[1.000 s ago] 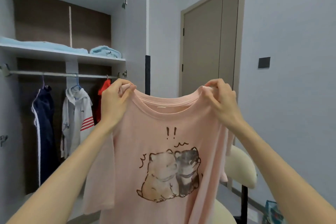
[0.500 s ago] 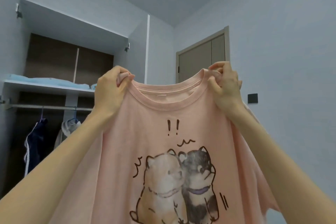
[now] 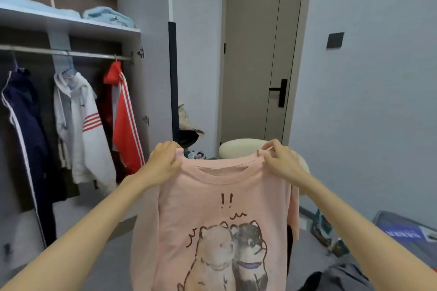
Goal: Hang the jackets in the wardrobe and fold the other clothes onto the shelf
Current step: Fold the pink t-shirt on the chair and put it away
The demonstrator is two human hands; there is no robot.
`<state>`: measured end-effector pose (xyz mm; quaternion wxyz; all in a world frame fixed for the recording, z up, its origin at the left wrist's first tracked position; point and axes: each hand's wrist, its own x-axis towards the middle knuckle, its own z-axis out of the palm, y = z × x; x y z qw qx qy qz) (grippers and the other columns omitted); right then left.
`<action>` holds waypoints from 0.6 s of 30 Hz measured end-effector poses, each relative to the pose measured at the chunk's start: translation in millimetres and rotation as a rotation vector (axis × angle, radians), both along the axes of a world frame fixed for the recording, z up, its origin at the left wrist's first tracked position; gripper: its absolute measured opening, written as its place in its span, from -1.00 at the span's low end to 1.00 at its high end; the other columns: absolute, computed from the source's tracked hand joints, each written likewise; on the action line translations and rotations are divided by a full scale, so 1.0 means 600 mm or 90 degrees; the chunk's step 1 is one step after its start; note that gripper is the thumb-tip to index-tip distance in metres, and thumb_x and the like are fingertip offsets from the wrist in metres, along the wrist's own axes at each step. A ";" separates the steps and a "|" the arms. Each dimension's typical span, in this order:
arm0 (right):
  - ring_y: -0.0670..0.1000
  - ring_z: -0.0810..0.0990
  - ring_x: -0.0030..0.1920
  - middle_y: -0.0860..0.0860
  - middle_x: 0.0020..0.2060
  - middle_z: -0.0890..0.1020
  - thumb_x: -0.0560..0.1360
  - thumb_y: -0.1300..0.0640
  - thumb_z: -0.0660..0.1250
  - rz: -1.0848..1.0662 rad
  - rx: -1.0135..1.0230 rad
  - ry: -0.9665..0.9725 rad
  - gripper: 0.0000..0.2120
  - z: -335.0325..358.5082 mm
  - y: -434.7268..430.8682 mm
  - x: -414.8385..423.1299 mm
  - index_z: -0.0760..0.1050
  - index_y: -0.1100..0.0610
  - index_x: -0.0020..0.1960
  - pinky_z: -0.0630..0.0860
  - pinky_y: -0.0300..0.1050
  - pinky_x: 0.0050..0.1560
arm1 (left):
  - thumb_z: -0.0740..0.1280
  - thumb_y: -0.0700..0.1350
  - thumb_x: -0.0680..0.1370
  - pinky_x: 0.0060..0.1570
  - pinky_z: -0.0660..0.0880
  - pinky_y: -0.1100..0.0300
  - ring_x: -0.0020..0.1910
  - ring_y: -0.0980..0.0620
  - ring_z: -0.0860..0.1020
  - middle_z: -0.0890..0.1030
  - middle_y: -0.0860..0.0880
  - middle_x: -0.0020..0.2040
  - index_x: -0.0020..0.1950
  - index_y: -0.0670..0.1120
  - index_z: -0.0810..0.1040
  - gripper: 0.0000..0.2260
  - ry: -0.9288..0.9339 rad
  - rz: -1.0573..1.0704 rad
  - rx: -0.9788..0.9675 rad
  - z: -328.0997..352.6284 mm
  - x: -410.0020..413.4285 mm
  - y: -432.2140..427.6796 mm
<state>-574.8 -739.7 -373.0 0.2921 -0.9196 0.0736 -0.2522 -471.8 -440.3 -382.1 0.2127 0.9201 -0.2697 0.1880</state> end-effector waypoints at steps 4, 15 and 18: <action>0.10 0.46 0.19 0.03 0.08 0.57 0.56 0.12 0.19 -0.007 0.017 0.068 -0.86 -0.075 -0.030 0.036 0.40 0.06 0.11 0.31 0.12 0.27 | 0.07 -0.36 0.55 0.23 0.28 0.07 0.23 -0.11 0.33 0.46 -0.12 0.24 0.29 -0.14 0.40 -0.64 0.064 -0.027 0.033 -0.085 0.047 -0.030; 0.14 0.46 0.16 0.01 0.03 0.58 0.51 0.29 0.14 -0.121 -0.007 0.185 -0.70 -0.247 -0.124 0.213 0.40 0.09 0.20 0.15 -0.06 -0.03 | 0.14 -0.24 0.64 -0.01 0.28 0.22 0.09 -0.01 0.42 0.55 -0.11 0.16 0.23 -0.10 0.46 -0.79 0.173 0.013 -0.133 -0.246 0.229 -0.133; 0.16 0.47 0.19 0.07 0.11 0.61 0.54 0.29 0.12 -0.136 -0.012 0.246 -0.68 -0.305 -0.153 0.266 0.41 0.10 0.26 0.24 -0.05 0.04 | 0.19 -0.19 0.64 -0.03 0.31 0.20 0.11 -0.06 0.48 0.58 -0.11 0.13 0.20 -0.13 0.48 -0.83 0.193 0.037 -0.126 -0.299 0.283 -0.167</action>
